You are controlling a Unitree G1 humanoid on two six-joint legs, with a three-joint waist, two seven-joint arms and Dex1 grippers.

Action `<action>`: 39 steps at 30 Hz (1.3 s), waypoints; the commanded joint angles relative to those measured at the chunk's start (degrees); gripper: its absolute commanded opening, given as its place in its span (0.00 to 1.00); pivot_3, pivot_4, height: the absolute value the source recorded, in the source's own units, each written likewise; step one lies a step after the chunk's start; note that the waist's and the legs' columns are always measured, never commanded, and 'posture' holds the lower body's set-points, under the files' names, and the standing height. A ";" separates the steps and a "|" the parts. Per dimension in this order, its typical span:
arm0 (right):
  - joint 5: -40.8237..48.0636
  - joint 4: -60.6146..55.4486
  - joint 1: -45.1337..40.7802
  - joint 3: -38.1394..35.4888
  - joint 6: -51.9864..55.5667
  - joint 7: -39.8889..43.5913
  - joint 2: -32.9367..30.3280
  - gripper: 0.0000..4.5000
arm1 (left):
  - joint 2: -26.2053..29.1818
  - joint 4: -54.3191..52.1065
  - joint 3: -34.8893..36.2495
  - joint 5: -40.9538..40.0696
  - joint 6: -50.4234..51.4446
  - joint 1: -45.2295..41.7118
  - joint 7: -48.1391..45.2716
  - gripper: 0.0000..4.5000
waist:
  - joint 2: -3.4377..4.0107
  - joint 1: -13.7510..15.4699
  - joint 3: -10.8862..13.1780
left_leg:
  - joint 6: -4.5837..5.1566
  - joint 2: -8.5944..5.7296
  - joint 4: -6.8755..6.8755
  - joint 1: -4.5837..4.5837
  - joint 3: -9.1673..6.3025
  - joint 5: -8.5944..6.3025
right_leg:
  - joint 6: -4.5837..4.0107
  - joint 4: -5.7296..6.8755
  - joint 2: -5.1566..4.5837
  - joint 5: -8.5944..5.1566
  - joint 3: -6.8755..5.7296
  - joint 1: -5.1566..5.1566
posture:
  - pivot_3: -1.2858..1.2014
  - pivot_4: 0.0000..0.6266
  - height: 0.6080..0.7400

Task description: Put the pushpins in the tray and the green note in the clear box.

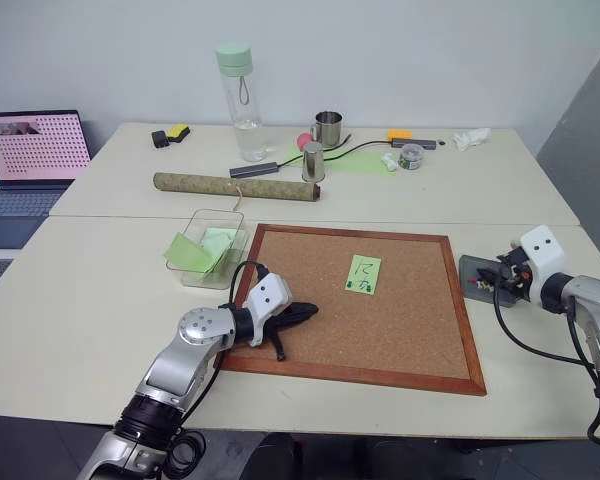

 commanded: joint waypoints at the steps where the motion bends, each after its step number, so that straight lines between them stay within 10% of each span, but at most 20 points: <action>1: 5.04 -9.06 -0.47 -2.34 -0.12 5.06 -1.66 0.71 | 0.74 2.40 -1.13 2.35 1.45 1.37 0.08 0.00 | 0.03 -0.02 -0.01 | 0.00 0.00 -0.01 0.00 0.00 0.00 | 0.00 0.00 0.00 0.00 0.01 0.00 | 0.52 0.24 1.00; 10: 11.67 -26.27 0.64 7.44 4.02 10.89 3.26 0.71 | 0.93 2.83 -1.06 2.54 1.29 0.89 -0.07 0.00 | -0.03 0.00 -0.03 | 0.01 0.01 -0.01 0.01 -0.09 -0.01 | 0.02 -0.05 0.00 -0.01 -0.05 0.02 | 0.52 0.24 1.00; 31: 1.38 -11.58 -4.21 19.87 -5.20 6.31 16.82 0.71 | 1.30 1.12 -0.46 2.51 1.84 2.28 1.09 0.00 | -0.16 -0.12 -0.04 | -0.01 0.01 -0.07 -0.01 -0.10 0.00 | 0.01 -0.07 0.00 -0.01 -0.05 -0.05 | 0.52 0.24 1.00; 39: 2.92 -9.74 -3.74 18.56 -5.51 8.05 17.16 0.35 | 1.34 0.86 -0.51 2.56 2.02 2.64 1.23 0.00 | -0.16 -0.14 -0.04 | -0.01 0.01 -0.08 -0.01 -0.10 0.00 | 0.00 -0.06 0.00 -0.01 -0.05 -0.06 | 0.52 0.24 1.00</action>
